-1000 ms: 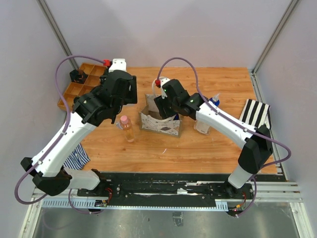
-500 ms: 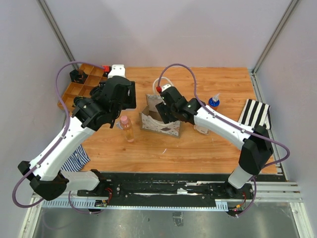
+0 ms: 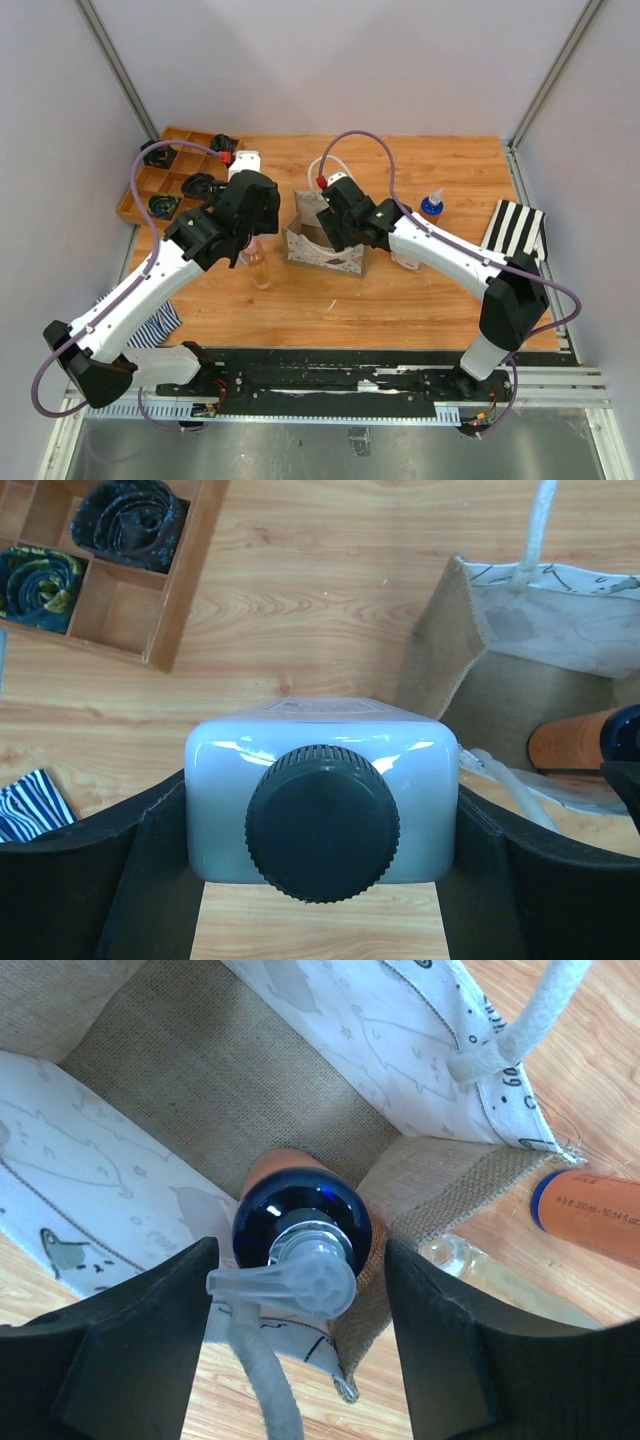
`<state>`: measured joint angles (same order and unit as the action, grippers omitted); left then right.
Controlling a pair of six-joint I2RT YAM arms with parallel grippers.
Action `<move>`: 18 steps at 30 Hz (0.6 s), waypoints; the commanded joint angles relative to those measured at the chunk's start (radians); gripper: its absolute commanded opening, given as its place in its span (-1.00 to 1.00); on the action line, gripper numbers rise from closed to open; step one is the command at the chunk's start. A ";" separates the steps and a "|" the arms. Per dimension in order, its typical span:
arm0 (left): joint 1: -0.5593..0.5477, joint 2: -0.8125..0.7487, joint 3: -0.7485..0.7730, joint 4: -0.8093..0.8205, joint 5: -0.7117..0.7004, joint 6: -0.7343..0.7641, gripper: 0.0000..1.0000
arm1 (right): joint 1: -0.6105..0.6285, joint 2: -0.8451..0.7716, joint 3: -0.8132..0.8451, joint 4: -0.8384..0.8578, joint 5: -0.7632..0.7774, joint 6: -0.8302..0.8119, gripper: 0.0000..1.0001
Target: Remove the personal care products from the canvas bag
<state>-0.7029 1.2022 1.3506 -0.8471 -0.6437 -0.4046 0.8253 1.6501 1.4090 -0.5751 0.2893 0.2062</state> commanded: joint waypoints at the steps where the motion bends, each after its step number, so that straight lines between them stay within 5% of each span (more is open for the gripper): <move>1: 0.009 -0.055 -0.019 0.116 -0.034 -0.011 -0.19 | -0.001 0.044 0.005 -0.011 0.008 0.005 0.29; 13: 0.019 -0.089 -0.120 0.138 -0.036 -0.018 -0.18 | -0.002 0.036 0.033 -0.008 0.015 0.000 -0.69; 18: 0.019 -0.124 -0.223 0.158 -0.057 -0.052 -0.18 | -0.002 0.010 0.067 -0.012 0.017 -0.014 -0.81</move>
<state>-0.6891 1.1362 1.1725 -0.7795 -0.6464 -0.4206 0.8238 1.6798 1.4326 -0.5632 0.2985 0.2016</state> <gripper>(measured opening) 0.775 0.484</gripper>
